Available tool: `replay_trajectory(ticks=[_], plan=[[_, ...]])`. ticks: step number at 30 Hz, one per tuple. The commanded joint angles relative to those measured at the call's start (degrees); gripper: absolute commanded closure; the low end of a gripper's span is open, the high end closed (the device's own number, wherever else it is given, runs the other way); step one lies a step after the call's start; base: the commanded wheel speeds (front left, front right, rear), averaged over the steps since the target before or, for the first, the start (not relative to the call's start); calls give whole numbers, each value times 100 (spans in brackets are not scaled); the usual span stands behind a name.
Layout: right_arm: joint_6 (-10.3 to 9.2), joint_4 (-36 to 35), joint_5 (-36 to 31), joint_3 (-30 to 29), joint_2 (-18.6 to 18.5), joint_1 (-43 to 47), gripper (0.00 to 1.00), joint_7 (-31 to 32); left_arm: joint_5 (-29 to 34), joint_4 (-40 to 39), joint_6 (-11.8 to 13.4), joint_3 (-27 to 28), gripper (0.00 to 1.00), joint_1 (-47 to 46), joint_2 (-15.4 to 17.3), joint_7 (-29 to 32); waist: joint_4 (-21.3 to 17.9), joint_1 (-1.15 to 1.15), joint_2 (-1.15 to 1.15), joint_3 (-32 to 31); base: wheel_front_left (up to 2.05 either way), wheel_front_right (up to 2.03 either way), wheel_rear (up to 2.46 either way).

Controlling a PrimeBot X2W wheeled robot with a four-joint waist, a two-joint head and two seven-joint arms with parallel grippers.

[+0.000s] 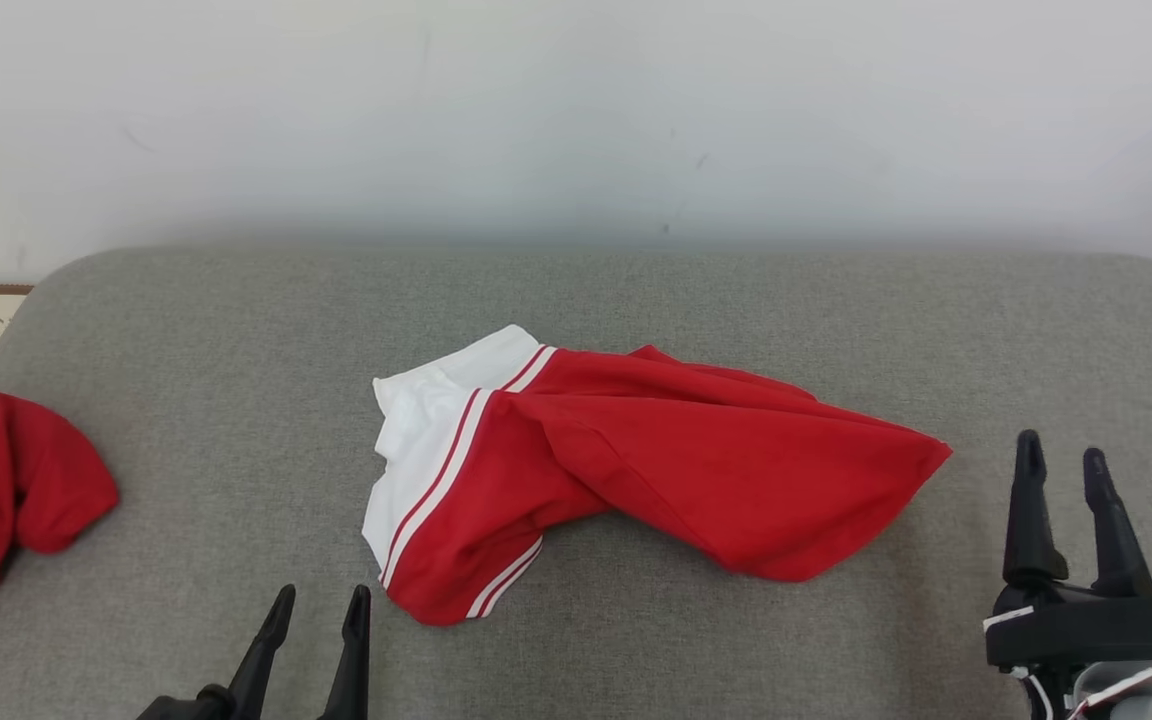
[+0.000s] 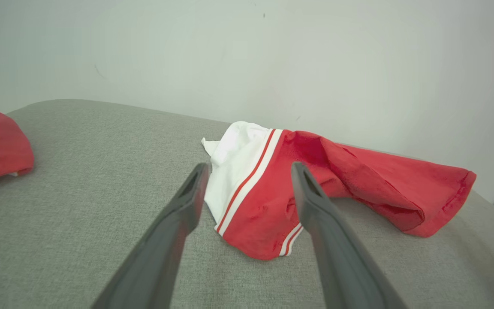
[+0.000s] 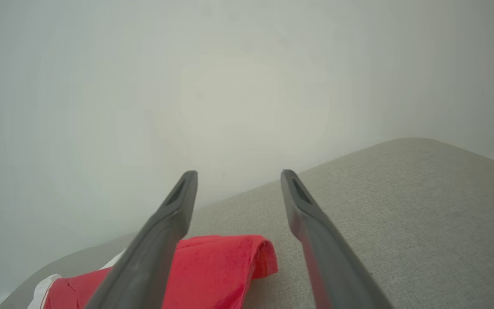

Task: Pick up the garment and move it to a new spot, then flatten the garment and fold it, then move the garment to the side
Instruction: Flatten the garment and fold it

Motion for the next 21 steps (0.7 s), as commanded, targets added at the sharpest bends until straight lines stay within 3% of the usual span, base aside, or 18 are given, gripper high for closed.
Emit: replay_trajectory(ticks=[1,11,21], plan=[[2,-81,-75,44,42,98,0,27,41,50,-16,36,0,83,15,-22,-23,0,0,14,0,0,0],[2,-309,-235,174,195,136,0,212,109,289,-117,100,0,-122,49,-22,-131,0,0,87,0,0,0],[2,-292,-356,451,240,-24,0,267,-40,841,-480,99,0,-869,263,266,-345,0,0,319,0,0,0]])
